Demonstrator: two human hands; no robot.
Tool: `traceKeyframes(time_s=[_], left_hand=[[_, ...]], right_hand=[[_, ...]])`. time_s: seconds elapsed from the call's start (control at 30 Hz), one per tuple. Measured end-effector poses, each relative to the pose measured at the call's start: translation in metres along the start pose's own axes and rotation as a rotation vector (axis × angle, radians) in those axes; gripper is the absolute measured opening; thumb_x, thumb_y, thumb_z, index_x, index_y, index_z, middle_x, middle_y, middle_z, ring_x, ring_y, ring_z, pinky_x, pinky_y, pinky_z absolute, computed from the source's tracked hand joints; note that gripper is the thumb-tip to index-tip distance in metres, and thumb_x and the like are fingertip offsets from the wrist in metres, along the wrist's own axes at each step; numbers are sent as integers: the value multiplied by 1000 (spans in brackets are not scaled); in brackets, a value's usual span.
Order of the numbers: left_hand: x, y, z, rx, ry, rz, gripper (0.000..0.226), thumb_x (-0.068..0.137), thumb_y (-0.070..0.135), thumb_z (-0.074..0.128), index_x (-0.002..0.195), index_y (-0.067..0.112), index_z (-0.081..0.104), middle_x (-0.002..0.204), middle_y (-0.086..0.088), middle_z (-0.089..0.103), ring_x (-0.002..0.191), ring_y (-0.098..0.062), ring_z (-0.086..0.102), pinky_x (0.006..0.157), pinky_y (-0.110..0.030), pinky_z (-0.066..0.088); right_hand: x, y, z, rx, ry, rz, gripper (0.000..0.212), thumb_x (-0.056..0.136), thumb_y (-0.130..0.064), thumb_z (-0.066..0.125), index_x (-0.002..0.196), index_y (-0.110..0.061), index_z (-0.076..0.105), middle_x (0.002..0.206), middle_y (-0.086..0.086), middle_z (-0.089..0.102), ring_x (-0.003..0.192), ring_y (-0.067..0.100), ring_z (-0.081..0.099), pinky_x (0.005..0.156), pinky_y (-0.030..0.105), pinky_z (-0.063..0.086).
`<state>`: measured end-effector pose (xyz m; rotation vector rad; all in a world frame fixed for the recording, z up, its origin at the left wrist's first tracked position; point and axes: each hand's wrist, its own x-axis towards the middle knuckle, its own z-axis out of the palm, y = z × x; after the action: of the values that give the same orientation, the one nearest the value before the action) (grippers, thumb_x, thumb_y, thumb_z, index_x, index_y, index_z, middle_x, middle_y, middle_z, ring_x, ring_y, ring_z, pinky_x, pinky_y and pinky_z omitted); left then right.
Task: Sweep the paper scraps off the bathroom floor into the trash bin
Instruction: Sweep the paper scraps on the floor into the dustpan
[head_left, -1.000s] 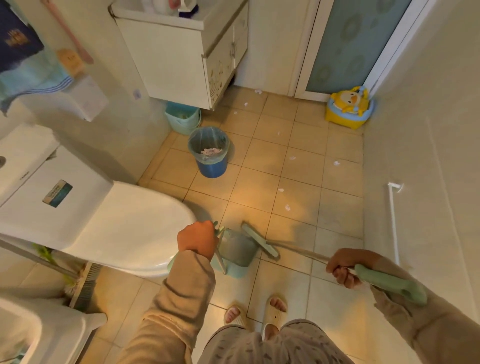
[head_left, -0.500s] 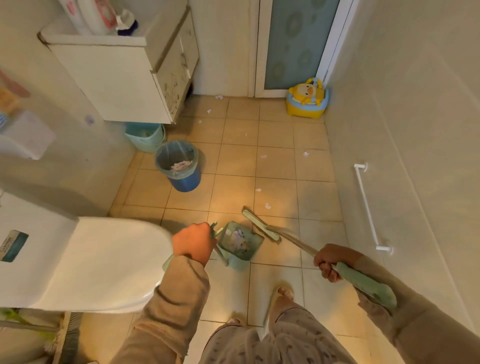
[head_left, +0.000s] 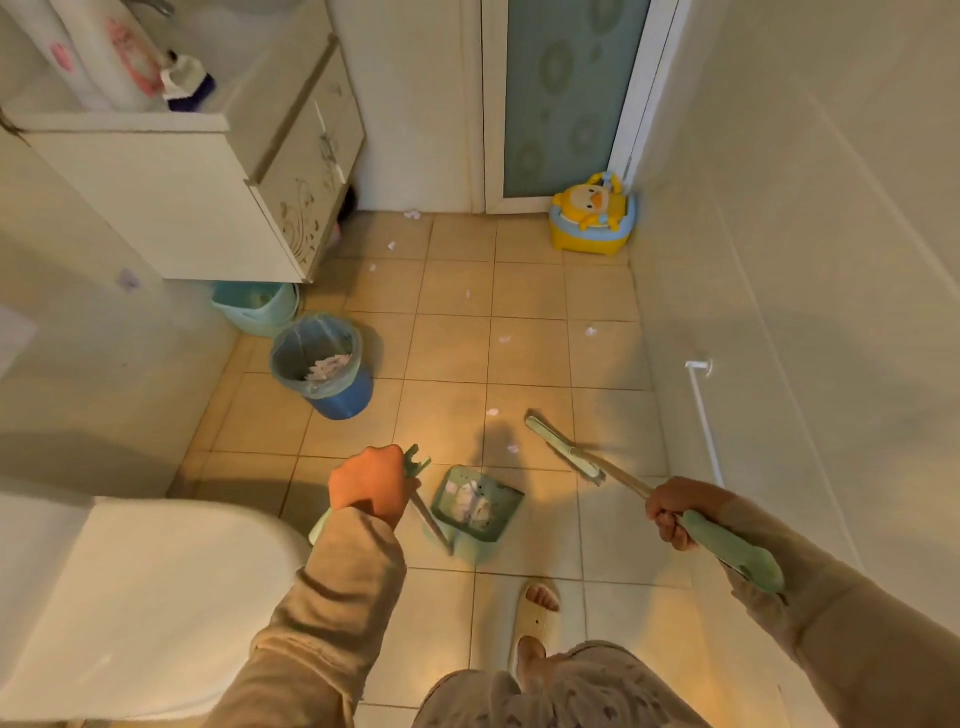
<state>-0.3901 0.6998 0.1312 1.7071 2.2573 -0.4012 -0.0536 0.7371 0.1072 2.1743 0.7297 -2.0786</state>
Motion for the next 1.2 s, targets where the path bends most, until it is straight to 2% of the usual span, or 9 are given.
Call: traceKeyframes(time_s=[0.27,0.4,0.5,0.6,0.77,1.0,1.07,1.17,1.2], left_hand=[[26,14,-18,34,-57,-33,34,90,40,54,111,15,60,107,-7,68,96,-25,64,80,-33,51],[39,11,-27,40,-92,-45,35,90,40,55,113,14,60,109,-7,67,99,-25,63,82,-33,50],[39,13,-30,52,-88,-29,36,91,40,54,115,14,59,111,-8,67,101,-25,62,82,-33,50],[44,14,-31,73,-106,-26,36,91,39,53,115,13,59,111,-8,67,101,-25,63,83,-32,50],[42,14,-26,82,-110,-44,35,91,39,54,115,14,60,110,-7,67,99,-24,64,82,-32,50],[50,6,-30,10,-125,-50,37,89,41,57,115,15,59,110,-6,66,99,-23,63,82,-31,49],[49,2,-30,8,-103,-50,36,89,42,57,113,15,60,109,-6,67,98,-24,63,81,-32,50],[49,-4,-31,-5,-57,-64,35,89,43,55,111,16,61,104,-5,67,91,-22,63,79,-31,50],[49,-5,-32,-15,-47,-72,35,89,43,55,110,16,61,103,-5,68,88,-21,62,79,-31,50]], right_hand=[[24,-58,-31,126,36,-66,33,92,-5,42,59,-9,43,32,3,48,23,9,45,31,10,37],[43,-73,-15,-164,80,-46,35,89,-8,41,55,-12,35,27,1,38,20,11,36,34,9,30],[43,-61,0,-299,72,-52,29,85,-2,44,58,-11,39,22,-3,43,17,7,40,28,7,30],[47,-46,12,-333,25,-45,23,82,2,45,62,-8,44,26,-2,48,19,7,45,29,8,36],[42,-58,17,-455,-82,56,28,88,-1,41,61,-8,42,27,0,48,20,9,45,30,9,35],[33,-73,6,-495,-39,-18,19,83,-4,51,65,-8,49,28,-3,52,19,7,46,28,7,35],[38,-79,2,-483,-42,-3,23,85,-3,49,62,-7,50,29,-1,53,19,9,46,28,7,36],[45,-93,-4,-433,-69,72,53,94,-8,38,43,-7,50,28,3,48,20,11,45,30,9,37],[44,-100,-4,-412,-68,88,53,94,-8,37,42,-8,48,28,3,46,20,11,44,31,9,36]])
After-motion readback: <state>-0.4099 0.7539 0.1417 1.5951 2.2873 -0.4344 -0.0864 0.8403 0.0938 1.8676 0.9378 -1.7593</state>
